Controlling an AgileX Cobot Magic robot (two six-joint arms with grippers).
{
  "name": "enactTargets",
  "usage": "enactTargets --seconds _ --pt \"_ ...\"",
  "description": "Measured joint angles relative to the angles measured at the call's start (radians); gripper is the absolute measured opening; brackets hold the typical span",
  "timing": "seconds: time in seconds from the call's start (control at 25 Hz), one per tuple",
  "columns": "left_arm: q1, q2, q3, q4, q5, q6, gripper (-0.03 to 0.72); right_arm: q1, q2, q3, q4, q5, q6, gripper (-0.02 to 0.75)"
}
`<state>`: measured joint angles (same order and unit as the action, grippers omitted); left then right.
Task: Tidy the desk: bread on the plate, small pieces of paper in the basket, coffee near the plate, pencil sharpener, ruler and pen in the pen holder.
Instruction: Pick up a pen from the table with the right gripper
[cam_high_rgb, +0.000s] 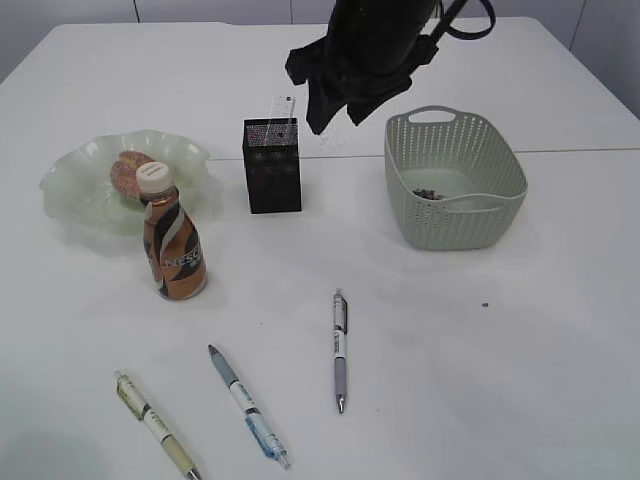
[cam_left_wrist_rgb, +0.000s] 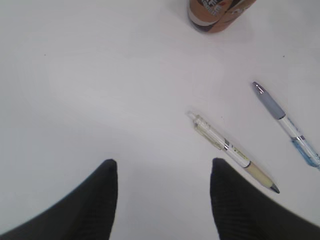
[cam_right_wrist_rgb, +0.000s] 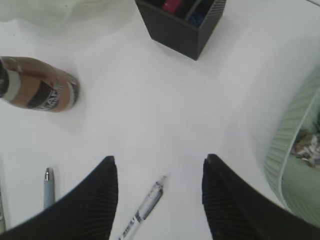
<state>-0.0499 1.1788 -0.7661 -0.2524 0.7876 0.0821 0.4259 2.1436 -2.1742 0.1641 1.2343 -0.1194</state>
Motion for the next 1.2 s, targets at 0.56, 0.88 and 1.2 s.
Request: enactTargets --seconds 0.56,0.88,1.2 --pt "0.0 0.0 0.0 -0.006 0.04 0.0 0.433 0.067 -0.004 0.309 0.037 0.006 0.224 0.398" --pt "0.0 0.0 0.0 -0.006 0.047 0.0 0.433 0.067 -0.004 0.492 0.025 -0.004 0.358 0.398" --pt "0.0 0.0 0.0 -0.006 0.047 0.0 0.433 0.067 0.018 0.492 0.046 -0.047 0.442 0.398"
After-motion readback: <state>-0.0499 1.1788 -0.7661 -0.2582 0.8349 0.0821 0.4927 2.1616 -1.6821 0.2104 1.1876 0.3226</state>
